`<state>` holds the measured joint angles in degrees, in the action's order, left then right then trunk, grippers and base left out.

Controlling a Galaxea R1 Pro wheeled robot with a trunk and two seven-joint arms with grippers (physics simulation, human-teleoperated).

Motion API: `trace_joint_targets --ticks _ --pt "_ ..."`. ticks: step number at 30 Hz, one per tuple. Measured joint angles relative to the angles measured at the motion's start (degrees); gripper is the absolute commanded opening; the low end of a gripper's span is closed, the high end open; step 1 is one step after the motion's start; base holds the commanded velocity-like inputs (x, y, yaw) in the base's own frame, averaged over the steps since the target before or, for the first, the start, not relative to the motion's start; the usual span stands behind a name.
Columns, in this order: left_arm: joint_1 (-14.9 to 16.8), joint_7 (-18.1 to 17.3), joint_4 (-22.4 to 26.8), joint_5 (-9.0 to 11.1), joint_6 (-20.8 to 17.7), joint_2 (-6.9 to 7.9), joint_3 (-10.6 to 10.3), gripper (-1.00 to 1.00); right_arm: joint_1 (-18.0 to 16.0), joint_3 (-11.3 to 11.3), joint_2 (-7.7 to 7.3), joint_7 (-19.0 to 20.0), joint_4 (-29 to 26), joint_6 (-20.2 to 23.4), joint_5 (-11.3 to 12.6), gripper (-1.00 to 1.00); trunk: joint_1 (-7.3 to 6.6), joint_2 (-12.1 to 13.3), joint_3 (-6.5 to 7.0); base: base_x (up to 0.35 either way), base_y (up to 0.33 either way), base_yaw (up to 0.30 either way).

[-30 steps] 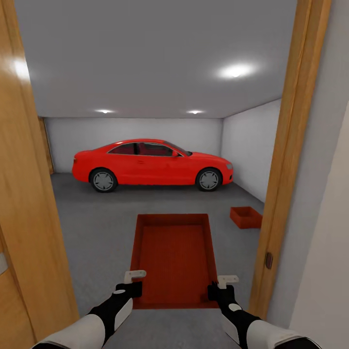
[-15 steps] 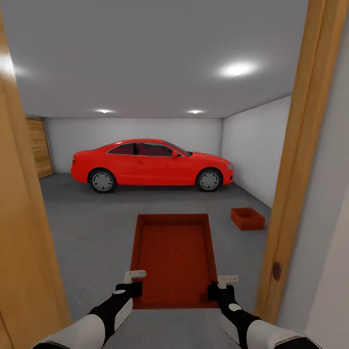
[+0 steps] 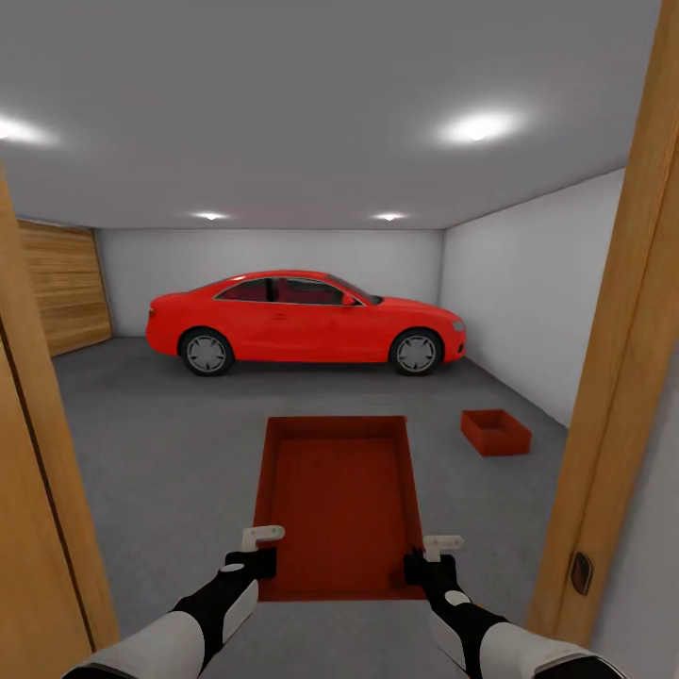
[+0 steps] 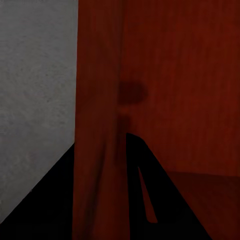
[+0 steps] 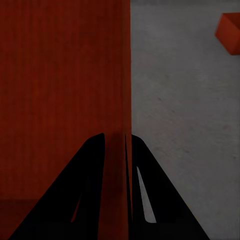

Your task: Move the two storage containers from the living room to the garage. In the garage, place one container on the floor and stack the other container on top of it (either order is fine).

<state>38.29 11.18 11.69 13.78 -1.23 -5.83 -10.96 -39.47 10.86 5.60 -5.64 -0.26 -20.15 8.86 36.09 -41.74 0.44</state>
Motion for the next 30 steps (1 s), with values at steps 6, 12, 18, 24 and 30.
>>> trace_joint_targets --ticks 6,12,18,24,30 --pt "0.0 -0.01 -0.06 -0.08 0.04 -0.02 0.08 -1.0 0.0 -0.09 -0.02 0.0 -0.02 0.0 -0.12 -1.0 0.01 -0.01 0.0 0.002 -0.007 0.013" --pt "0.0 0.08 -0.06 -0.47 0.09 -0.24 0.48 -1.0 0.0 -0.55 -0.21 0.22 -0.08 0.04 -0.61 -1.0 0.0 -0.03 0.0 0.0 -0.118 0.0" --pt "0.0 0.02 -0.01 -0.12 0.01 -0.04 0.11 -1.0 0.0 -0.19 -0.03 0.02 -0.02 0.01 -0.21 -1.0 0.01 -0.01 0.0 0.0 -0.006 0.04" --pt "0.0 -0.01 0.01 -0.03 -0.01 0.01 0.01 -1.0 0.0 -0.04 0.01 -0.01 0.0 -0.01 -0.03 -1.0 0.01 -0.01 0.0 0.0 -0.001 0.18" --pt "0.0 -0.01 -0.01 -0.09 -0.01 -0.01 0.07 -1.0 0.0 -0.1 0.0 0.0 -0.01 0.0 -0.1 -1.0 0.01 -0.01 0.0 0.0 0.0 0.035"
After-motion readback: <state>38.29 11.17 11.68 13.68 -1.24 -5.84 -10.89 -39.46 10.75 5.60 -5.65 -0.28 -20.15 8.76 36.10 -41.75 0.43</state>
